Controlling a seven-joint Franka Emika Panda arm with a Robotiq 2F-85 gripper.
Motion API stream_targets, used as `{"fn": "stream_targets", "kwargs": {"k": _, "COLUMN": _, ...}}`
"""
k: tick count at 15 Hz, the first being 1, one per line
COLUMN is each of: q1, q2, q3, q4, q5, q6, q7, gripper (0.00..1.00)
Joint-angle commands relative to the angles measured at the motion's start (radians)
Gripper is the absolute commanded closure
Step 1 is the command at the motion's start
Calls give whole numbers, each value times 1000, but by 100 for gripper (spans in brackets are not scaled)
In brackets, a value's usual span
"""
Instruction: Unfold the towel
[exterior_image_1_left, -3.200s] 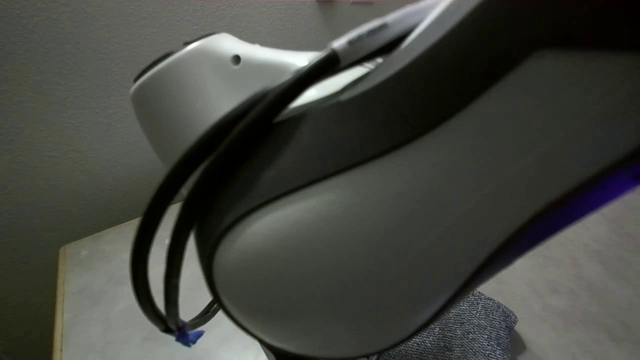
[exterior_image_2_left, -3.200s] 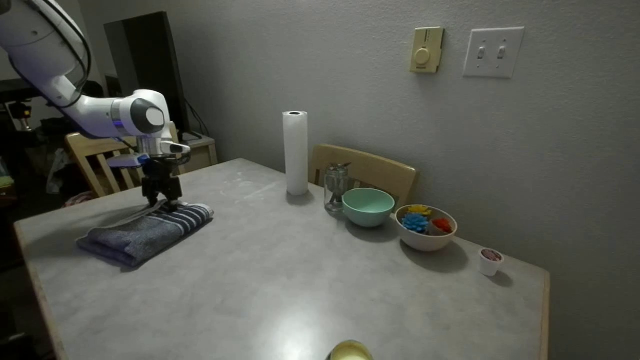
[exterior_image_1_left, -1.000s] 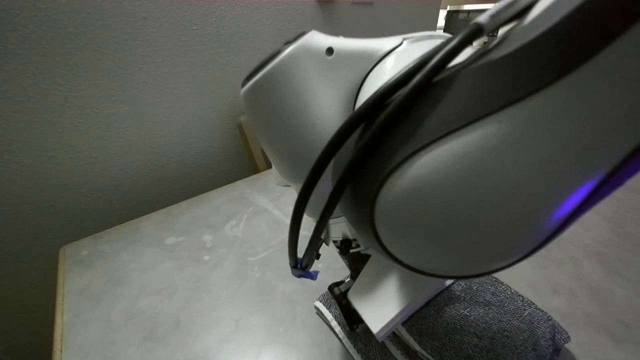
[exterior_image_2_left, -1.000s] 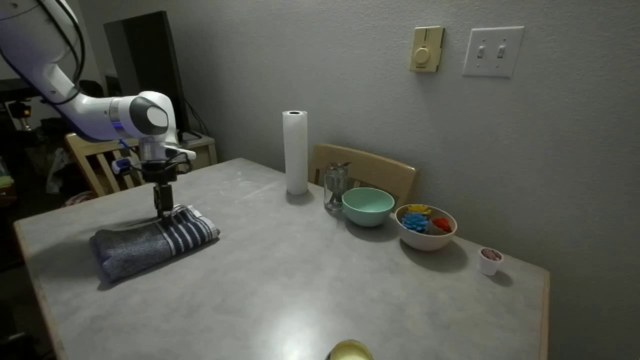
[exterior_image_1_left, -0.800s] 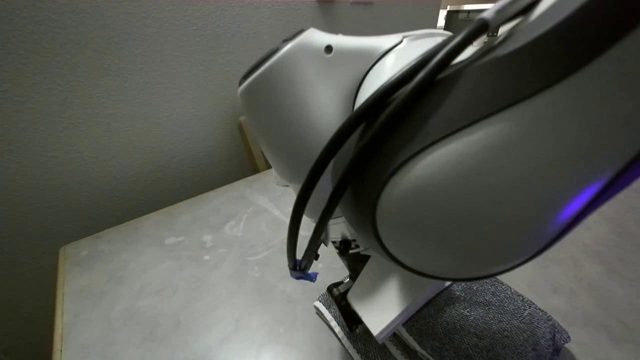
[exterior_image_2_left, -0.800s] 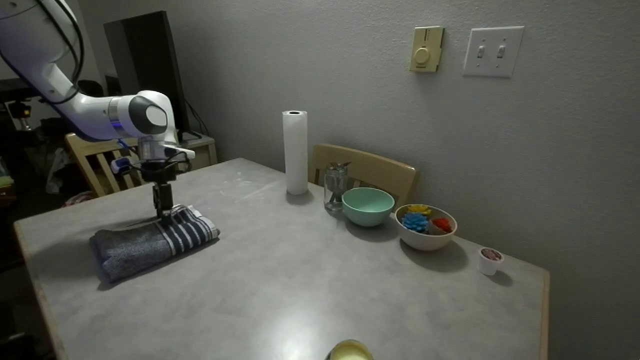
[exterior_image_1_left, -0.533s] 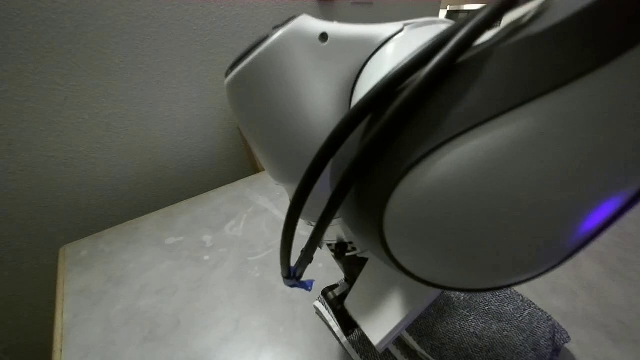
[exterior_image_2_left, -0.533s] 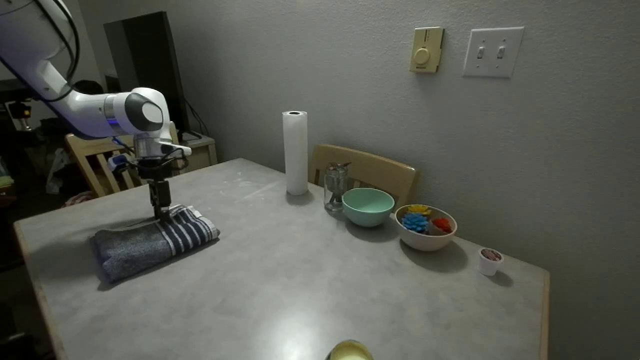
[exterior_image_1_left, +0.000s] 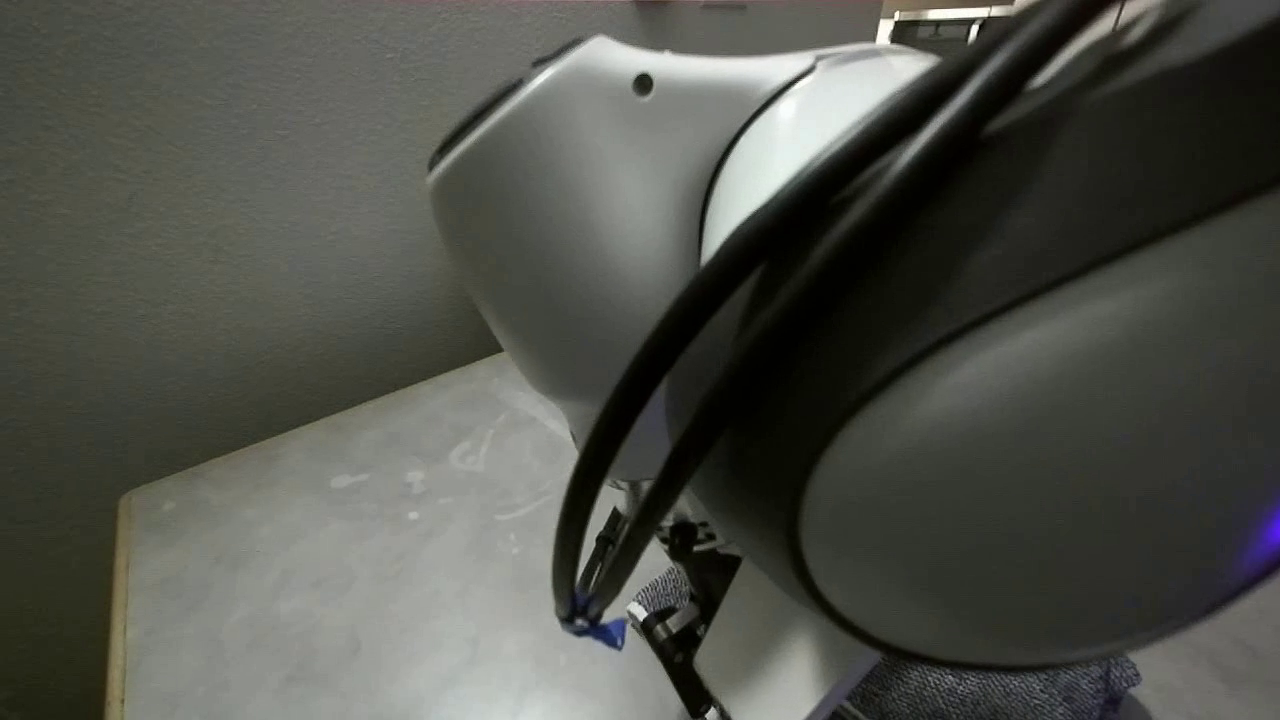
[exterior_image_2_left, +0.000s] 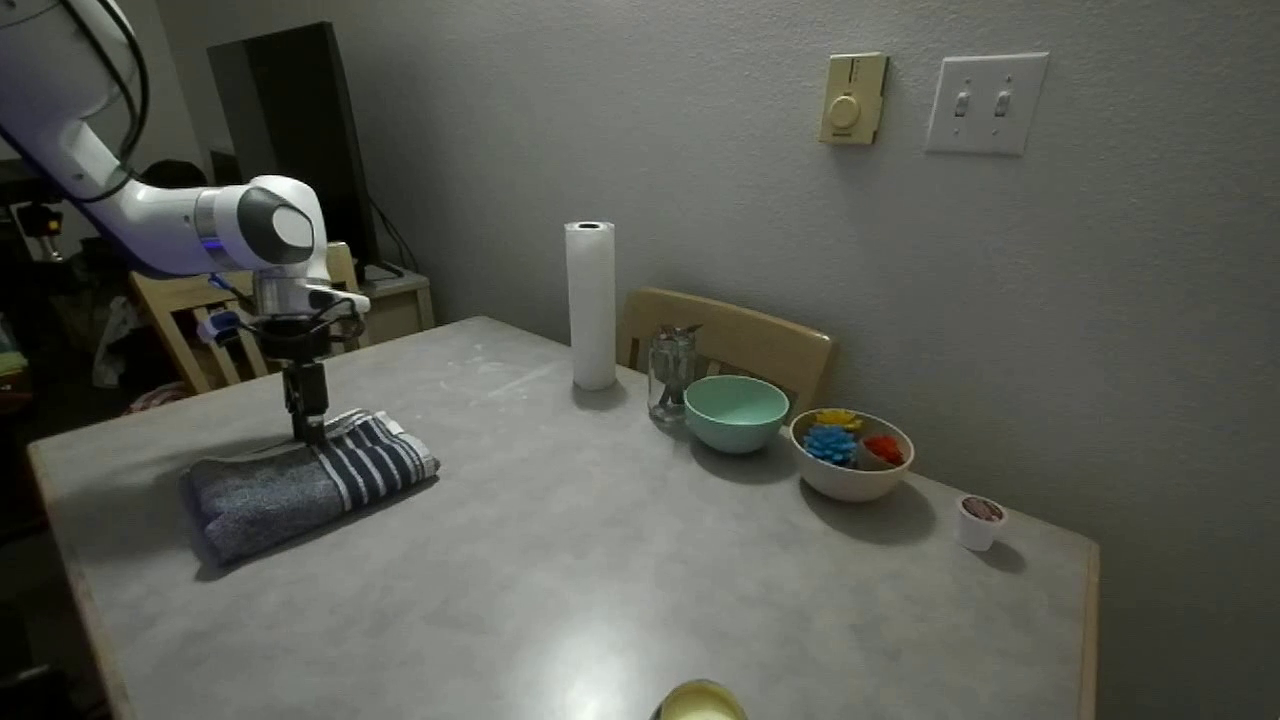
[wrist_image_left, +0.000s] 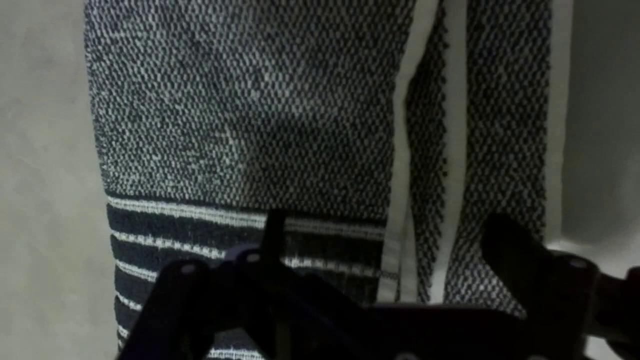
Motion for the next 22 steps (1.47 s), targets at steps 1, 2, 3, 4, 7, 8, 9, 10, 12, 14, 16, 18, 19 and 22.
{"fn": "stream_targets", "kwargs": {"k": 1, "q1": -21, "q2": -20, "q3": 32, "q4": -50, "q5": 20, "q6": 22, "q7": -17, "gripper": 0}}
{"fn": "stream_targets", "kwargs": {"k": 2, "q1": -19, "q2": -23, "q3": 33, "q4": -57, "q5": 17, "q6": 18, "q7": -13, "gripper": 0}}
{"fn": "stream_targets", "kwargs": {"k": 3, "q1": -17, "q2": -26, "q3": 32, "q4": -62, "q5": 13, "q6": 14, "q7": -11, "gripper": 0}}
{"fn": "stream_targets", "kwargs": {"k": 4, "q1": -15, "q2": -30, "q3": 30, "q4": -66, "q5": 8, "q6": 7, "q7": -8, "gripper": 0}}
{"fn": "stream_targets", "kwargs": {"k": 7, "q1": -12, "q2": -38, "q3": 22, "q4": -74, "q5": -7, "q6": -4, "q7": -3, "gripper": 0}}
{"fn": "stream_targets", "kwargs": {"k": 8, "q1": -13, "q2": -40, "q3": 21, "q4": -75, "q5": -9, "q6": -6, "q7": -4, "gripper": 0}}
{"fn": "stream_targets", "kwargs": {"k": 9, "q1": -13, "q2": -39, "q3": 21, "q4": -75, "q5": -10, "q6": -7, "q7": -6, "gripper": 0}}
{"fn": "stream_targets", "kwargs": {"k": 10, "q1": -13, "q2": -38, "q3": 20, "q4": -73, "q5": -11, "q6": -9, "q7": -8, "gripper": 0}}
{"fn": "stream_targets", "kwargs": {"k": 12, "q1": -15, "q2": -36, "q3": 20, "q4": -71, "q5": -12, "q6": -12, "q7": -13, "gripper": 0}}
{"fn": "stream_targets", "kwargs": {"k": 14, "q1": -16, "q2": -35, "q3": 20, "q4": -69, "q5": -13, "q6": -15, "q7": -16, "gripper": 0}}
{"fn": "stream_targets", "kwargs": {"k": 16, "q1": -18, "q2": -40, "q3": 22, "q4": -69, "q5": -16, "q6": -22, "q7": -26, "gripper": 0}}
{"fn": "stream_targets", "kwargs": {"k": 18, "q1": -40, "q2": -53, "q3": 39, "q4": -82, "q5": -7, "q6": 10, "q7": -97, "gripper": 0}}
{"fn": "stream_targets", "kwargs": {"k": 19, "q1": -48, "q2": -60, "q3": 40, "q4": -87, "q5": -5, "q6": 20, "q7": -127, "gripper": 0}}
{"fn": "stream_targets", "kwargs": {"k": 22, "q1": -69, "q2": -73, "q3": 40, "q4": -94, "q5": 8, "q6": 26, "q7": -204, "gripper": 0}}
